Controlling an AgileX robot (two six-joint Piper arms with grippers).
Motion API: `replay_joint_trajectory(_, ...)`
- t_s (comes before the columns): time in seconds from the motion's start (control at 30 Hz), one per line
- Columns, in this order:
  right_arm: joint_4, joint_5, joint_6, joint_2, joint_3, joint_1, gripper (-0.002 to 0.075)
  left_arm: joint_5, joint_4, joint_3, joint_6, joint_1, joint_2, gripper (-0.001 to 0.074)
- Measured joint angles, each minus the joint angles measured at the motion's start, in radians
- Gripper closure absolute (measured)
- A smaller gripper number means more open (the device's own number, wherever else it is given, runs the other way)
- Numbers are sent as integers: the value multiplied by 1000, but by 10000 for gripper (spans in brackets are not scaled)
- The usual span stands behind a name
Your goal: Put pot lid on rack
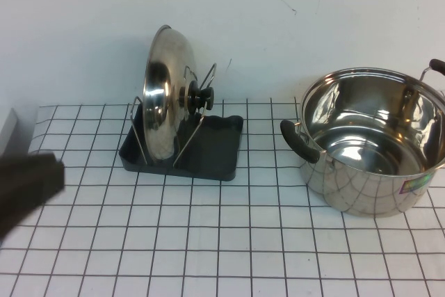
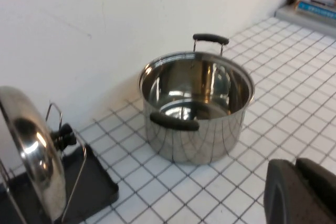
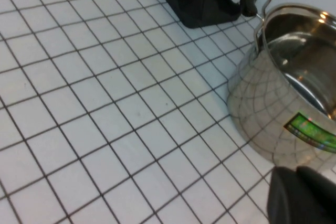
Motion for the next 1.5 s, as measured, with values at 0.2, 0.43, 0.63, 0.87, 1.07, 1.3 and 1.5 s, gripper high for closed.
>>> replay_joint_trajectory(0.2, 14, -247, -3, -43, 178, 0, 727, -197, -250, 285, 269, 0, -158, 736)
replay_joint_trajectory(0.43, 30, -293, -7, -47, 232, 0, 727, -284, -317, 439, 388, 0, -185, 736)
replay_joint_trajectory(0.63, 32, -276, -7, -47, 248, 0, 727, -267, -317, 465, 394, 0, -185, 736)
replay_joint_trajectory(0.87, 33, -276, -7, -47, 248, 0, 727, -259, -317, 469, 396, 0, -185, 736)
replay_joint_trajectory(1.07, 34, -276, -7, -47, 248, 0, 727, -264, -315, 472, 396, 0, -245, 736)
replay_joint_trajectory(1.3, 34, -276, -7, -47, 248, 0, 727, -323, -284, 517, 462, 0, -502, 736)
replay_joint_trajectory(1.5, 34, -276, -7, -47, 248, 0, 727, -538, -230, 624, 491, 0, -620, 736)
